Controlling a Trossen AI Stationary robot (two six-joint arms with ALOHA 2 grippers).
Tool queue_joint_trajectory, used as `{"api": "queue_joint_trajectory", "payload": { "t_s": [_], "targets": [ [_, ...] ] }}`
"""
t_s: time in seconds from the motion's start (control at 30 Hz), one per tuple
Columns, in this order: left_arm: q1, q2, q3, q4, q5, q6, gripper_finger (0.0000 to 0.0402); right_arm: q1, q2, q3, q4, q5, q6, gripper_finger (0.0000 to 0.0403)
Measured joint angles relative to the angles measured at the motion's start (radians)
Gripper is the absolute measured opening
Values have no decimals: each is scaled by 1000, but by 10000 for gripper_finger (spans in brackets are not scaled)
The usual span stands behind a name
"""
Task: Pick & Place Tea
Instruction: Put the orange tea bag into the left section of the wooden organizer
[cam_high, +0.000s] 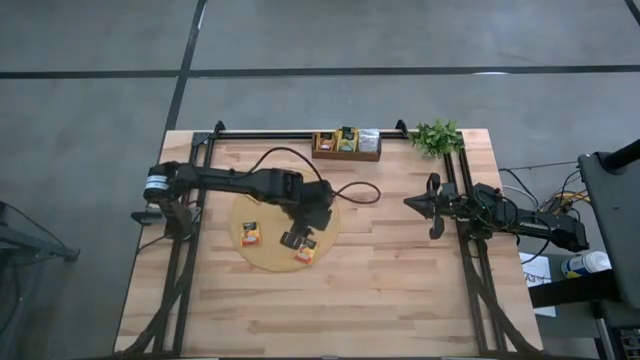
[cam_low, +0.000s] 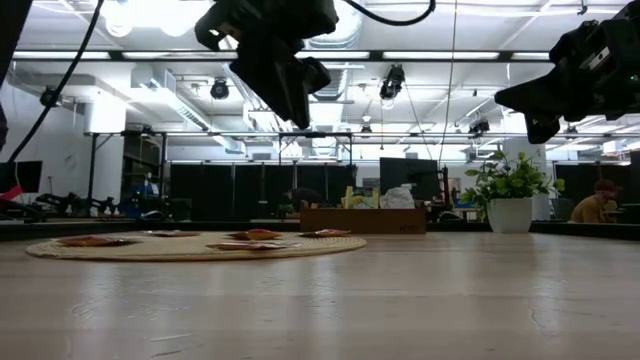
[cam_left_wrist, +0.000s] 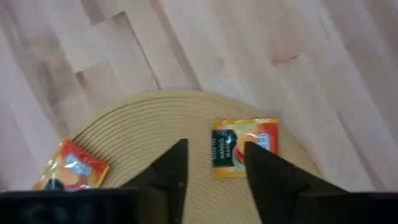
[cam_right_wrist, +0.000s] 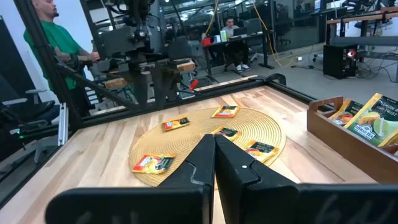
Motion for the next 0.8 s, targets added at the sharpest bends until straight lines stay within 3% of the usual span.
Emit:
{"api": "queue_joint_trajectory", "payload": {
  "t_s": [0.37, 0.8],
  "targets": [
    [-65, 1, -188, 46, 54, -22, 293, 0, 0, 0, 0, 0, 0, 9],
    [-123, 1, -397, 305, -34, -63, 291, 0, 0, 0, 0, 0, 0, 9]
  ]
}}
